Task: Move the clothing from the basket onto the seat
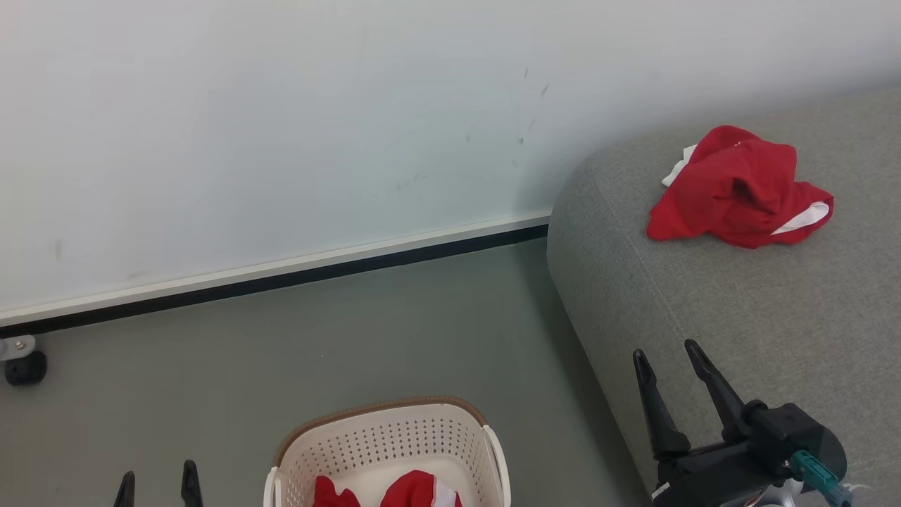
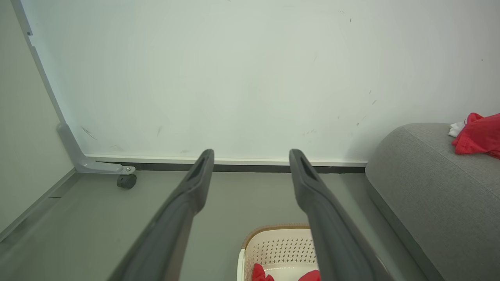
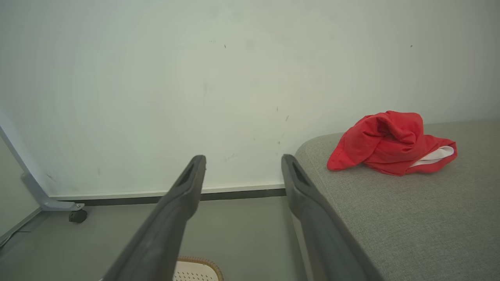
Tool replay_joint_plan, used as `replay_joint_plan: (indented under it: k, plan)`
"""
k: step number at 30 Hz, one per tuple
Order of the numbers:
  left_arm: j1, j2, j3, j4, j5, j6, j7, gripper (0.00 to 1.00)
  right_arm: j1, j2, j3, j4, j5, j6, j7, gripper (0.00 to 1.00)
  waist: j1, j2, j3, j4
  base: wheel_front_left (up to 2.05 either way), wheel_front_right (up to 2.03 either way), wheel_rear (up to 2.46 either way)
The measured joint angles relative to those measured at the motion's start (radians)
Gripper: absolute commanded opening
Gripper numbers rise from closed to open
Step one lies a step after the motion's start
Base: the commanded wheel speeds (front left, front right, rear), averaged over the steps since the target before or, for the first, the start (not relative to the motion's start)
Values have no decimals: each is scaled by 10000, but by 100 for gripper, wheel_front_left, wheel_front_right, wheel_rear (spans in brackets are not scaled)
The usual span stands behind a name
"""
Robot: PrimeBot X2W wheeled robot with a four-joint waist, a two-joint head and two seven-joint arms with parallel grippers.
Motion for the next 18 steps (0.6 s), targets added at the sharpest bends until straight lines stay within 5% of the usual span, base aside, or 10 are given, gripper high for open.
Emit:
replay_joint_plan:
  k: [18]
  plan:
    - [-351,115,-301,-268,280,-100,19,100,147,35,-332,-587,-104,-27,-2,100,0,0,730,-79,0,0,0]
